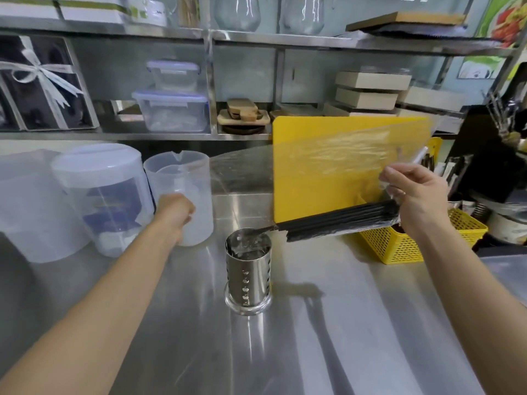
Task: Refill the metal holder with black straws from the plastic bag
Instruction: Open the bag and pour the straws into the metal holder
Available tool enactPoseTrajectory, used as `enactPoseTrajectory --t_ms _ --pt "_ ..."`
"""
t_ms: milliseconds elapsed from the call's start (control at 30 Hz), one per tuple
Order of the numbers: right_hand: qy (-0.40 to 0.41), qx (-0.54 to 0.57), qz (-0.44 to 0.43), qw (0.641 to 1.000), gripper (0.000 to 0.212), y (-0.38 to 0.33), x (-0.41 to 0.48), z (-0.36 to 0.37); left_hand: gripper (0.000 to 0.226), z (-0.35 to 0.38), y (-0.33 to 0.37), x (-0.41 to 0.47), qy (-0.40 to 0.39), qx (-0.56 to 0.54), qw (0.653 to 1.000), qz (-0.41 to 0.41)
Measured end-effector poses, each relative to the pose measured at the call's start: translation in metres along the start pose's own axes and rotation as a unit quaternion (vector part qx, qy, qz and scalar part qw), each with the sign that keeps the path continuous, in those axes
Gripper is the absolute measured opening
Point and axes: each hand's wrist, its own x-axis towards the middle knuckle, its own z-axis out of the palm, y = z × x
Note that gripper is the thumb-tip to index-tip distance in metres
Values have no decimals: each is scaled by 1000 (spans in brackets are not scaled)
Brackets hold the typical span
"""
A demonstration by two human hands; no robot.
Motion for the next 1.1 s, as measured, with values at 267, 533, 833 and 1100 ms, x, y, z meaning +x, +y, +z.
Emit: enactPoseTrajectory --t_ms 267,533,833,1100 --pt "-7 -42 12 999 11 2 11 -2 52 -13 60 -38 -11 -89 949 304" --pt "-48 -9 14 999 22 -16 11 6 129 27 79 -108 -376 354 742 428" --pt "-35 -36 26 998 7 -9 22 7 132 77 16 -129 -242 474 636 558" --pt "-2 -52 41 998 7 -7 24 8 71 84 29 -107 -132 373 738 547"
